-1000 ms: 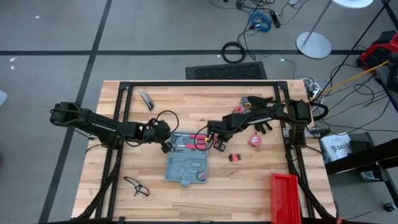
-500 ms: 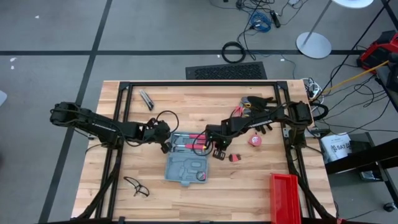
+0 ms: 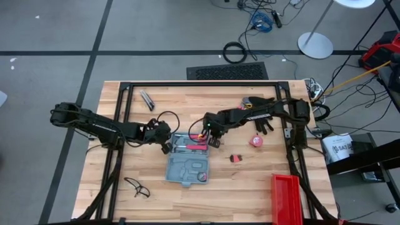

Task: Prefit tool cases
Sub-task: Adjust the pink terminal block

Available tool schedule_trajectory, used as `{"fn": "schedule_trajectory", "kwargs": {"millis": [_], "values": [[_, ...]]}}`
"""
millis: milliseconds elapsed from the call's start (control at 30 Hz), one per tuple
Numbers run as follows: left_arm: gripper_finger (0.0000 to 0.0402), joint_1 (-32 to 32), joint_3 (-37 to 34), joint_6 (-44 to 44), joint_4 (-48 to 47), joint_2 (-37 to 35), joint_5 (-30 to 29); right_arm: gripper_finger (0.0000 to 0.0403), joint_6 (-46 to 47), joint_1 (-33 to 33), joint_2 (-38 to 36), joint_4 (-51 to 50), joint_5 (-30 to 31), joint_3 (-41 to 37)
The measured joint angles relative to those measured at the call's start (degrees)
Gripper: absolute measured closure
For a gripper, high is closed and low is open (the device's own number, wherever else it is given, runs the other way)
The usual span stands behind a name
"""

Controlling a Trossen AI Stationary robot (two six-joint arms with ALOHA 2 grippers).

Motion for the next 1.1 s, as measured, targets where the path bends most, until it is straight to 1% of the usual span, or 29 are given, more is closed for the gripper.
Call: {"fn": "schedule_trajectory", "kwargs": {"millis": [100, 300, 467, 600, 833, 1000, 1100], "values": [[0.04, 0.0, 0.02, 0.22, 0.03, 0.0, -0.1, 0.0403, -0.18, 0.16, 1.18, 1.11, -2.73, 0.0], [0.04, -0.02, 0.02, 0.22, -0.01, 0.0, -0.33, 0.0403, -0.17, 1.67, 1.67, 1.85, -4.26, 0.0], [0.04, 0.02, 0.02, 0.2, 0.0, 0.0, -0.33, 0.0403, -0.18, 2.64, 1.76, -0.14, -3.99, 0.02], [0.04, 0.02, 0.02, 0.2, 0.0, 0.0, -0.33, 0.0403, -0.14, 2.45, 1.65, -2.9, 0.82, 0.11], [0.04, 0.02, 0.02, -0.04, 0.02, 0.0, -0.35, 0.0403, 2.93, -0.02, 1.17, -7.2, 3.0, 0.15], [0.04, 0.02, 0.02, 0.0, 0.04, 0.0, -0.35, 0.0403, 3.36, -0.28, 0.42, -9.97, 4.42, 0.04], [0.04, 0.02, 0.02, -0.04, 0.04, 0.0, -0.35, 0.0403, 3.43, -0.27, -1.01, -11.79, 7.84, -0.24]]}}
